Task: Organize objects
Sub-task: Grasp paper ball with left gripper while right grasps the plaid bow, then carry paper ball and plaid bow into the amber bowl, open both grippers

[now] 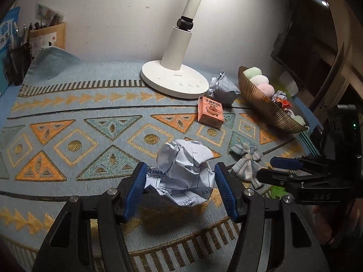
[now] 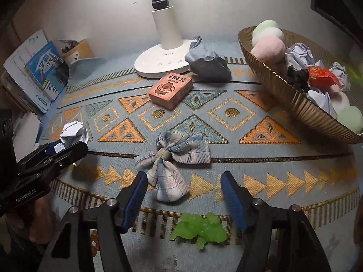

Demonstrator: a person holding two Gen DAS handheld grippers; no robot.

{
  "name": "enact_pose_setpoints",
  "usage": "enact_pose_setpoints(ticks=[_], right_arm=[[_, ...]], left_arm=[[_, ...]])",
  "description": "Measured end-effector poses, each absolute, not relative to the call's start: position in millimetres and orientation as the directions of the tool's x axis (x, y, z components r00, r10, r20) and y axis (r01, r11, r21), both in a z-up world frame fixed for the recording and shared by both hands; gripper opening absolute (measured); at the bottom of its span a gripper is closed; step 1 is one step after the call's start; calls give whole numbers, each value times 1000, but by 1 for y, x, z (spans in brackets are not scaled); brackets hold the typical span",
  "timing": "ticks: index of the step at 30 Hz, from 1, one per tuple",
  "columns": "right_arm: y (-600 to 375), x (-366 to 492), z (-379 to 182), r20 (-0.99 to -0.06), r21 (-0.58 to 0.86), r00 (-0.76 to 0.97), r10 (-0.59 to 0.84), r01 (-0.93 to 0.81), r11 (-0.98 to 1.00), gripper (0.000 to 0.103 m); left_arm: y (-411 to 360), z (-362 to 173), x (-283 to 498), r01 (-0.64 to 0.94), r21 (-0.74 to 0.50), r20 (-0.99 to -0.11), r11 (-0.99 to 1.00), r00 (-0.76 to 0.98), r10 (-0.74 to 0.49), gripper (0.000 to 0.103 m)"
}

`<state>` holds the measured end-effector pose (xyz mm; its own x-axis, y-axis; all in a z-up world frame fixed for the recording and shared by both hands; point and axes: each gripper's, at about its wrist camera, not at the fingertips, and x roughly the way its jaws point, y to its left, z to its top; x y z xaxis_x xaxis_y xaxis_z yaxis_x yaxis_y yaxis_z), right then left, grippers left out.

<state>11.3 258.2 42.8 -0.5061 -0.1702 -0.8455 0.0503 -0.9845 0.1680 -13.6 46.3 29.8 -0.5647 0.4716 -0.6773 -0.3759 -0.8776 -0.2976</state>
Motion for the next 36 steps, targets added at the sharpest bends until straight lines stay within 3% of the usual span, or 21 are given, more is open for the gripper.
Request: enact_pose_setpoints(ticks=[3, 7, 10, 12, 15, 18, 24, 29, 32, 36], right_arm=[[238, 4, 35, -850, 218, -481, -215, 50, -975, 67], [210, -2, 29, -848, 46, -529, -32, -14, -999, 67], [203, 0, 27, -821, 0, -570, 13, -23, -1000, 51], [204, 4, 29, -812, -8, -584, 16, -15, -1000, 27], [209, 14, 33, -798, 62, -599, -68, 30, -998, 26], [208, 32, 50, -768, 22, -639, -49, 50, -999, 26], [255, 60, 135, -627, 13, -779, 35, -55, -998, 26], [322, 74, 208, -492, 47, -856, 158, -208, -977, 27], [360, 65, 219, -475, 79, -852, 221, -291, -953, 27], [400, 40, 206, -519, 103, -816, 256, -357, -929, 27]], left_arm=[[44, 30, -13, -364, -304, -675, -880, -570, 469, 59], [40, 29, -13, -352, -316, -671, -881, -573, 470, 59], [43, 29, -12, -359, -297, -672, -885, -580, 461, 59], [46, 30, -9, -372, -278, -669, -886, -587, 456, 59], [52, 34, -5, -382, -239, -666, -892, -604, 437, 59], [66, 49, 1, -377, -202, -688, -904, -602, 405, 59], [129, 135, 19, -549, -122, -525, -827, -671, 523, 59], [196, 182, 1, -662, -136, -430, -737, -631, 646, 59], [234, 182, -22, -687, -149, -427, -711, -604, 673, 59], [272, 165, -53, -691, -169, -463, -703, -574, 676, 60]])
